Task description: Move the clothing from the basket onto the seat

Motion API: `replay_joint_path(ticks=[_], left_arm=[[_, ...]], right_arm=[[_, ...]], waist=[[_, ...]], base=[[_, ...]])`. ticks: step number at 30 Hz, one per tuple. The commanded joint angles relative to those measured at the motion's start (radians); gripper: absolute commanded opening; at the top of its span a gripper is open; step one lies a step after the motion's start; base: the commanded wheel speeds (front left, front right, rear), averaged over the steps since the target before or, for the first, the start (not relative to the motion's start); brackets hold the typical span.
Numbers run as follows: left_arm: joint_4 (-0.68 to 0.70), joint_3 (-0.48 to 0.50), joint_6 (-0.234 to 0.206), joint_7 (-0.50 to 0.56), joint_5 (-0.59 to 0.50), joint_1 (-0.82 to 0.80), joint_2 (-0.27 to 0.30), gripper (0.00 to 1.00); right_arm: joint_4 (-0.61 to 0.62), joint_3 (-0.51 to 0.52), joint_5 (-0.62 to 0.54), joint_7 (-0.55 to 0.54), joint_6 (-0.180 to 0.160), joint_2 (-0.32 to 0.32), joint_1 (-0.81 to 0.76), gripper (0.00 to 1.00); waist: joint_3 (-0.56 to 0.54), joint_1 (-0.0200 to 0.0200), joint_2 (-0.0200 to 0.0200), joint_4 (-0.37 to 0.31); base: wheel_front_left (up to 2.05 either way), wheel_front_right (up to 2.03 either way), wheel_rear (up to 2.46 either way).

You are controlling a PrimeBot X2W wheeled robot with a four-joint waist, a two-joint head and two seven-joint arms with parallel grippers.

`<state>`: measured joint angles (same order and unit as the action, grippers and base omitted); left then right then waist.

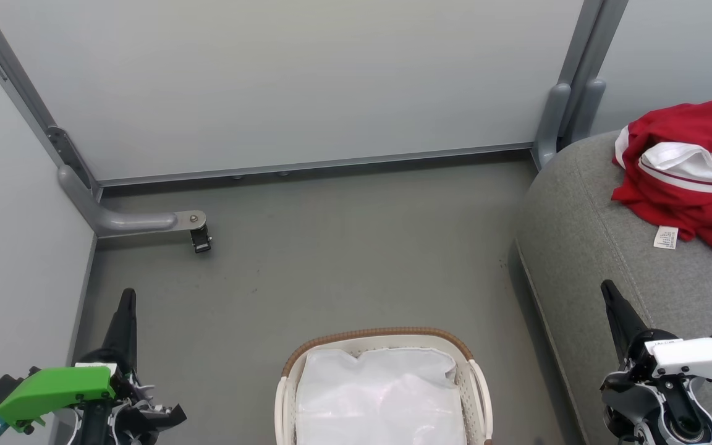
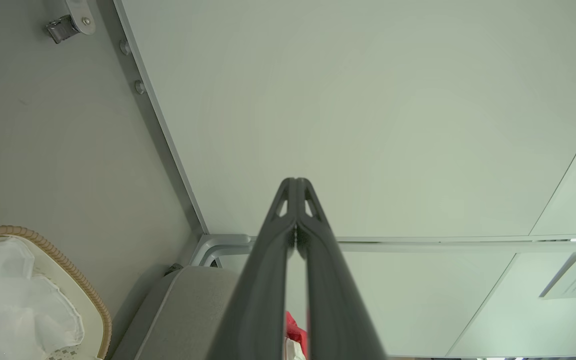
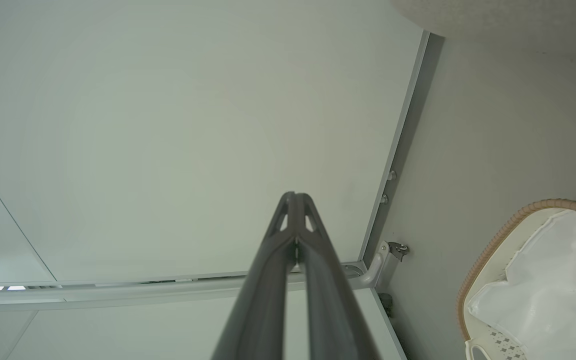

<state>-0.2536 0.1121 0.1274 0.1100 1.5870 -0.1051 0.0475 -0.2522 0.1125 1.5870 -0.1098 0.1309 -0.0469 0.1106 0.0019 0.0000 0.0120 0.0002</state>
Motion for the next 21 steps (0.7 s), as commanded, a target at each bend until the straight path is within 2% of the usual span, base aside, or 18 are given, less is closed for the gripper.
replay_joint_path(ticks=[1,21], left_arm=[[0.006,0.005,0.006,0.005,0.022,-0.016,0.005,0.0],[0.006,0.005,0.006,0.009,0.026,-0.015,0.005,0.0]], right_arm=[[0.005,0.004,0.019,-0.007,0.0,-0.006,0.006,0.0],[0.004,0.005,0.026,-0.009,0.0,-0.006,0.005,0.0]], waist=[[0.0,0.0,-0.0118,0.0],[-0.001,0.0,-0.012,0.0]], base=[[0.0,0.0,0.0],[0.0,0.0,0.0]])
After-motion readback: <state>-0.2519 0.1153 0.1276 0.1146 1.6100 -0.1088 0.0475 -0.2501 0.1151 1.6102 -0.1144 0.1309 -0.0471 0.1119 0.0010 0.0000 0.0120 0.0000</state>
